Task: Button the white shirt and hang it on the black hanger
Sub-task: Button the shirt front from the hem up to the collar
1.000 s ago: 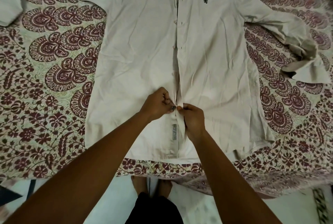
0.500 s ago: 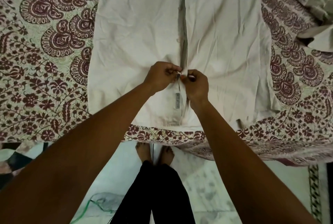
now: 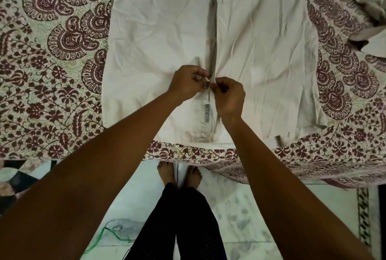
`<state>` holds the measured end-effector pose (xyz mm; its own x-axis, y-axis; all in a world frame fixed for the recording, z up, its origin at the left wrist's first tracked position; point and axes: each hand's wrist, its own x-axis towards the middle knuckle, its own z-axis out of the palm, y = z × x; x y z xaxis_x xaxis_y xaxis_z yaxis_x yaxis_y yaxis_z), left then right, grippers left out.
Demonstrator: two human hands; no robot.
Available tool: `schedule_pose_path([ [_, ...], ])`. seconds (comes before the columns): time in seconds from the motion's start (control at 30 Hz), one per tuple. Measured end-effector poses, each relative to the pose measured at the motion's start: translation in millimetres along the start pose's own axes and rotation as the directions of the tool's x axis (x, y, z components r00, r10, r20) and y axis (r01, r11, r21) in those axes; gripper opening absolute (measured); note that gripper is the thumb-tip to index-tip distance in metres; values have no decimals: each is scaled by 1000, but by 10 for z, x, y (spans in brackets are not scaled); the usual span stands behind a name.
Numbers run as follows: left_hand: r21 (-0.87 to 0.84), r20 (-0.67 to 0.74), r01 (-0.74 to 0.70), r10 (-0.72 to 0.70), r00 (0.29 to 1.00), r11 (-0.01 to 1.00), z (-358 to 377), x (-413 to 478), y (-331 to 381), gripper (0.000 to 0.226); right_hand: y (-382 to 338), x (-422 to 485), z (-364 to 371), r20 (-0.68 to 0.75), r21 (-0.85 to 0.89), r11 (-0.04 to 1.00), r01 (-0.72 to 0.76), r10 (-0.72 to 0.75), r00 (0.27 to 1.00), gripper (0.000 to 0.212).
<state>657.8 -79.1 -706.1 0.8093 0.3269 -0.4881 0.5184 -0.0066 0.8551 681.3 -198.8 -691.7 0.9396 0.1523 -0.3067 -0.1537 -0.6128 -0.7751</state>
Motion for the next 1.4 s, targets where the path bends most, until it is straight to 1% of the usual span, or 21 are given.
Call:
schedule_pose_path([
  [0.1, 28, 27, 27, -28, 999, 999, -18, 20, 44, 19, 34, -34, -1, -7, -31, 996, 80, -80, 997, 12],
  [0.2, 94, 107, 25, -35, 994, 995, -86, 46, 88, 24, 41, 46, -36, 70, -60, 991, 121, -117, 991, 11],
  [0.3, 172, 187, -45, 12, 982, 984, -138, 48, 153, 34, 6, 165, -64, 119, -149, 971, 186, -169, 978, 9],
  [0.37, 287, 203, -150, 93, 975, 946, -157, 47, 204, 34, -3, 191, -52, 129, -203, 952, 229, -206, 970, 11],
  [0.43, 414, 257, -281, 185, 949, 866, -166, 35, 238, 34, 21, 180, -43, 125, -205, 943, 262, -241, 963, 10],
  [0.5, 507, 344, -415, 264, 901, 756, -159, 17, 248, 44, 52, 171, -42, 106, -166, 948, 272, -257, 960, 9],
  [0.53, 560, 376, -480, 309, 874, 676, -148, 10, 240, 51, 60, 171, -43, 94, -142, 954, 266, -254, 963, 9],
  [0.6, 704, 367, -549, 431, 824, 450, -125, 12, 225, 59, 62, 186, -46, 65, -98, 966, 240, -235, 970, 10],
  [0.67, 792, 360, -562, 561, 745, 238, -121, 58, 205, 48, 60, 177, -43, 43, -77, 970, 230, -227, 973, 12],
  [0.7, 788, 400, -592, 592, 700, 168, -126, 84, 189, 38, 61, 158, -39, 31, -71, 971, 228, -226, 974, 12],
  [0.73, 770, 442, -625, 603, 664, 124, -138, 108, 170, 28, 66, 142, -34, 19, -61, 973, 222, -222, 975, 13],
  [0.77, 755, 464, -647, 608, 644, 109, -155, 133, 146, 21, 69, 123, -29, 8, -44, 977, 211, -211, 978, 13],
  [0.83, 762, 446, -637, 615, 650, 121, -186, 151, 138, 13, 73, 92, -13, -26, 17, 988, 156, -155, 988, 12],
  [0.87, 774, 442, -625, 620, 648, 102, -188, 146, 163, 11, 73, 84, 1, -53, 53, 991, 120, -117, 992, 11],
  [0.97, 794, 482, -607, 616, 623, -8, -157, 143, 240, 2, 73, 78, 55, -139, 97, 994, 41, -28, 990, 8],
  [1.0, 804, 480, -593, 620, 621, -28, -147, 149, 246, 4, 84, 85, 79, -154, 90, 996, 27, -13, 988, 6],
  [1.03, 810, 476, -586, 626, 618, -37, -138, 153, 245, 6, 87, 86, 97, -162, 80, 996, 24, -11, 987, 5],
  [1.1, 810, 457, -586, 641, 617, -13, -127, 163, 212, 5, 96, 79, 134, -171, 53, 997, 63, -53, 984, 6],
  [1.2, 802, 394, -591, 670, 629, 84, -123, 173, 154, 8, 106, 77, 142, -194, -107, 978, 177, -195, 961, 9],
  [1.3, 814, 332, -564, 685, 649, 140, -125, 193, 103, 18, 66, 130, 75, -188, -278, 919, 280, -337, 922, 11],
  [1.4, 811, 277, -543, 675, 684, 217, -102, 205, 92, 24, 58, 164, 53, -172, -348, 867, 358, -434, 884, 12],
])
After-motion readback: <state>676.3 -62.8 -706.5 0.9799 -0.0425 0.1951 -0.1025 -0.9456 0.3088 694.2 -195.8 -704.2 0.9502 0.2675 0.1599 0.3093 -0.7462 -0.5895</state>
